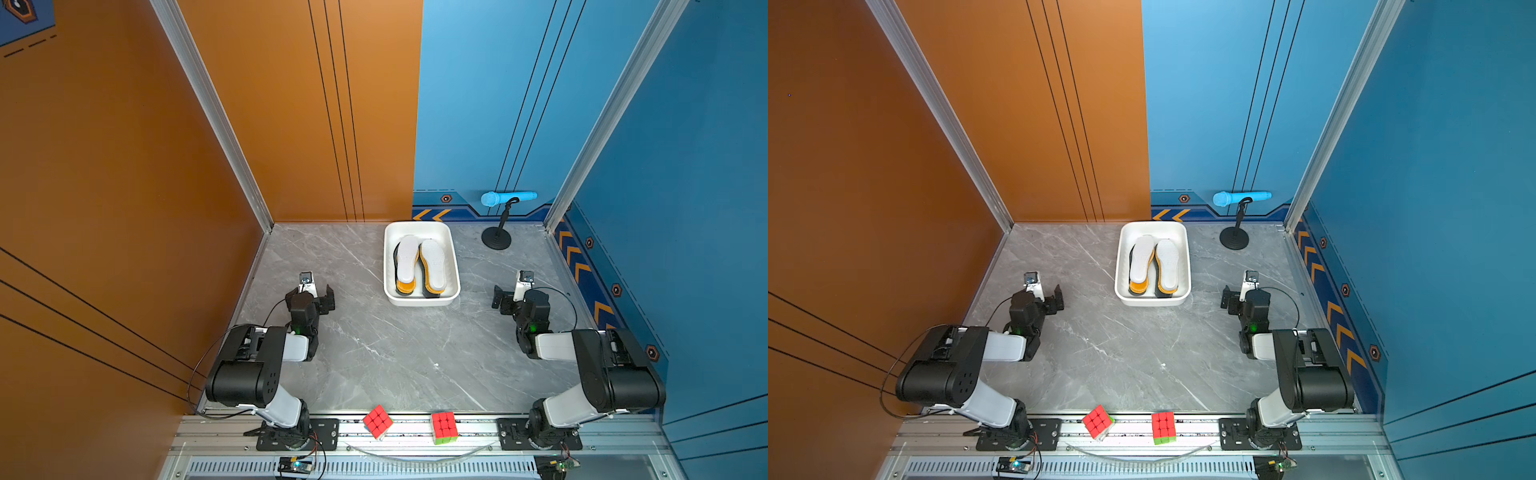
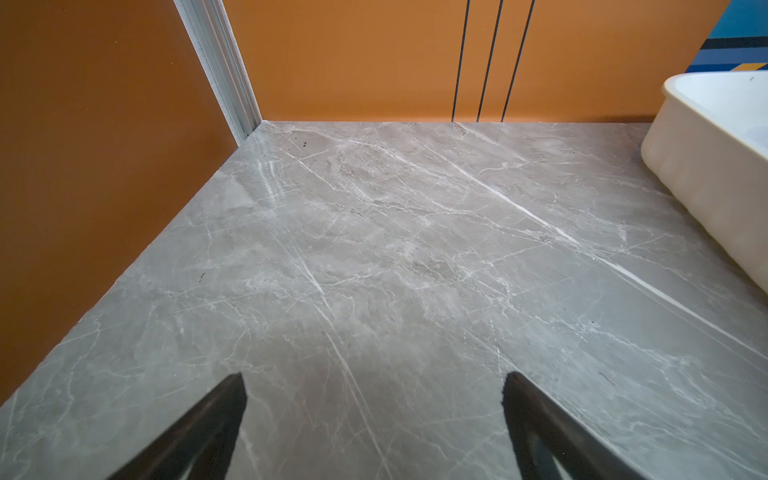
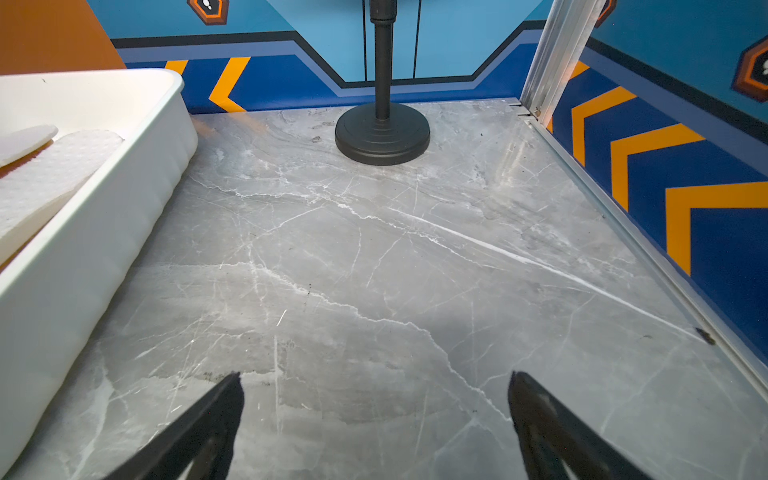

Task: Put the insoles into the storage box
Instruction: Reset both arms

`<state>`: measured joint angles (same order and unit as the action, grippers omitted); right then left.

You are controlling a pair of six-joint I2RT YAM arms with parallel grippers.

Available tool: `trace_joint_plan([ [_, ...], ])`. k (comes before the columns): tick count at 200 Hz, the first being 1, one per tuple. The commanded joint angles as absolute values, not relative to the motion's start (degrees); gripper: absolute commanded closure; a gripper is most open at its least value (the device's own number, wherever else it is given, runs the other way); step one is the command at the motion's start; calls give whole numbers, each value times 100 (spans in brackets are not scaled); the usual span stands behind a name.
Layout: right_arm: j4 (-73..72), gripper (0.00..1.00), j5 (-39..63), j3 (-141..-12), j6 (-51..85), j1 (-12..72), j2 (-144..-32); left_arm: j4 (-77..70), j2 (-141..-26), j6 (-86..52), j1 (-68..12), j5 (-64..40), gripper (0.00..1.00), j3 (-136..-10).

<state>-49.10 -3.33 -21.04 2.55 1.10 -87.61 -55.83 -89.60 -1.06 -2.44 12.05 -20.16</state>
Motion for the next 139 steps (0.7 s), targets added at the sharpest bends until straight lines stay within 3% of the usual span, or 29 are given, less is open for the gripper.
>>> trace_joint_plan([
  [1, -4990, 0, -448, -2153, 246, 141, -8761, -5405, -8972, -14, -281, 1352, 2, -2128],
  [139, -4986, 0, -448, -2153, 246, 141, -8759, -5362, -8975, -11, -281, 1345, 2, -2154],
])
